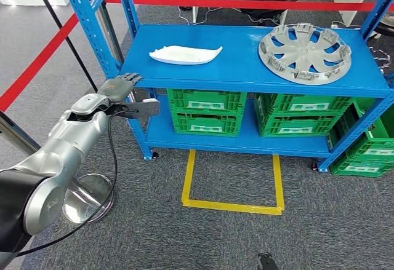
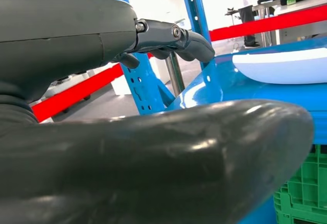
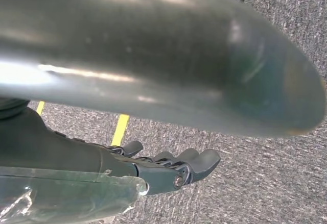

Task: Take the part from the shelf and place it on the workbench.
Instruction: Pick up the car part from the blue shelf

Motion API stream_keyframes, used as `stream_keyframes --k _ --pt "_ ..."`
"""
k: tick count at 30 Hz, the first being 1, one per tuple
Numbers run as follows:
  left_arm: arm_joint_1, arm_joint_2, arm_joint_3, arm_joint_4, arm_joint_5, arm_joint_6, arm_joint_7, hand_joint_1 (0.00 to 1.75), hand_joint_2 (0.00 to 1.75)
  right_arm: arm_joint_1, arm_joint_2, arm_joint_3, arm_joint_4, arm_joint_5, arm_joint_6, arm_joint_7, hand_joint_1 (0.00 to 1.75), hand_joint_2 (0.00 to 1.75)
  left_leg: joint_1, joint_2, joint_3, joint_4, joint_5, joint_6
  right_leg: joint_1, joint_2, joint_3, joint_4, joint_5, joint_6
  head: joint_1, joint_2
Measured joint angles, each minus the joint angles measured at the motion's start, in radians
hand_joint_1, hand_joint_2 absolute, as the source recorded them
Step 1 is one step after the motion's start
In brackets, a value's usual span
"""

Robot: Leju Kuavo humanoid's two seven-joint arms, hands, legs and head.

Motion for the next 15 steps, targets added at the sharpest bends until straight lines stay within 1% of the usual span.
stream_keyframes --k 15 --pt "0.0 0.0 0.0 0.0 -0.002 -0.001 0.005 0.0 0.0 0.0 0.0 0.0 0.0 0.0 0.0 0.0 0.0 0.0 0.0 0.0 0.0 0.0 0.0 0.0 0.0 0.0 0.0 0.0 0.0 0.0 0.0 0.0"
